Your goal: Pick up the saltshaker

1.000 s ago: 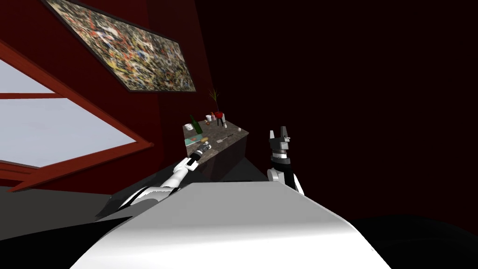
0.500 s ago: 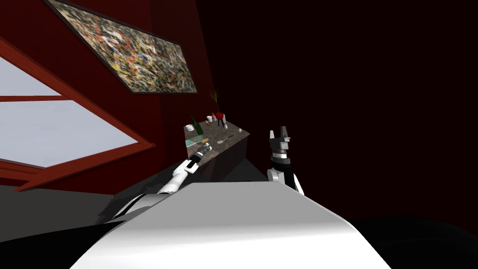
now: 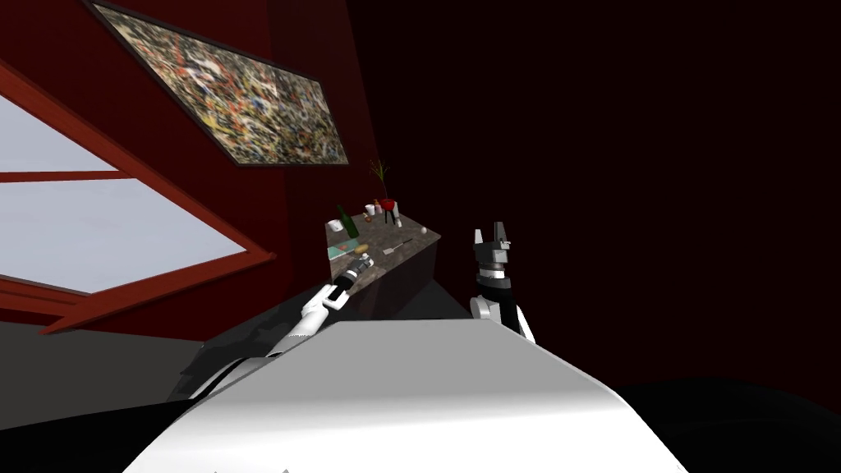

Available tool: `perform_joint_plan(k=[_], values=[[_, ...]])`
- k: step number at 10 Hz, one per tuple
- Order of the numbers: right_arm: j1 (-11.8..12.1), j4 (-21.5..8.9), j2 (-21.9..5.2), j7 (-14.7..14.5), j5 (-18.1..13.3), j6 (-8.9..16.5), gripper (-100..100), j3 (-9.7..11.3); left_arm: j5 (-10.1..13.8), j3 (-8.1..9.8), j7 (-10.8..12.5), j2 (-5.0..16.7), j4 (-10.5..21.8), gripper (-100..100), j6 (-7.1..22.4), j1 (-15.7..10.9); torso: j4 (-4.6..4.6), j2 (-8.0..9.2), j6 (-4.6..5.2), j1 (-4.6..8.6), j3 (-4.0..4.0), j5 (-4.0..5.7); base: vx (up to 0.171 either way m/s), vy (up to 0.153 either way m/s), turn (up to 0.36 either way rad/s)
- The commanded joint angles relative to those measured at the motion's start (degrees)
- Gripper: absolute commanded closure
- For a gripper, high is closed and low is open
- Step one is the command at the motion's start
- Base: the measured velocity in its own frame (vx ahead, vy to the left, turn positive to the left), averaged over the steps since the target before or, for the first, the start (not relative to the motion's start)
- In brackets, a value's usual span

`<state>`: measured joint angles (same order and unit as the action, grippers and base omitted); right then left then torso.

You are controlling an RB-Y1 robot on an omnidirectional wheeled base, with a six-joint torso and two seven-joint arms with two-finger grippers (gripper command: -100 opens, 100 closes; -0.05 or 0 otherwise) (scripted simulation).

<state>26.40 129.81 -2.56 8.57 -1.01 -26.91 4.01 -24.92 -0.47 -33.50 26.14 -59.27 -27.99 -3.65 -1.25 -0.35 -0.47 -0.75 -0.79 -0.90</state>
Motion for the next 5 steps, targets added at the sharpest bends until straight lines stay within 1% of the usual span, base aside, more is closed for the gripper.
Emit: perform_joint_plan(k=[1,2,3,4,5], values=[[0.0,0.0,0.0,0.0,0.0,0.0,0,0.0,-0.2,0.1,0.2,-0.1,-2.2,100,0.2,0.8,0.0,0.0,0.0,0.0,0.0,0.0,0.026,0.005,0.014],[0.0,0.0,0.0,0.0,0.0,0.0,0,0.0,-2.0,0.47,1.4,-0.7,-4.5,100,1.4,3.6,0.02,0.03,0.05,0.04,0.02,0.0,0.06,0.017,0.055],[0.0,0.0,0.0,0.0,0.0,0.0,0,0.0,-2.0,0.47,1.4,-0.7,-6.8,100,1.4,4.2,-0.03,-0.03,-0.02,-0.01,-0.03,-0.02,0.055,0.012,0.039],[0.0,0.0,0.0,0.0,0.0,0.0,0,0.0,-3.8,0.85,2.5,-1.3,-8.6,100,2.7,6.7,-0.01,-0.05,0.01,0.0,-0.03,0.0,0.07,0.017,0.043],[0.0,0.0,0.0,0.0,0.0,0.0,0,0.0,-3.8,0.85,2.5,-1.3,-10.1,100,2.7,7.7,-0.04,-0.11,-0.01,-0.02,-0.07,-0.02,0.061,0.014,0.026]])
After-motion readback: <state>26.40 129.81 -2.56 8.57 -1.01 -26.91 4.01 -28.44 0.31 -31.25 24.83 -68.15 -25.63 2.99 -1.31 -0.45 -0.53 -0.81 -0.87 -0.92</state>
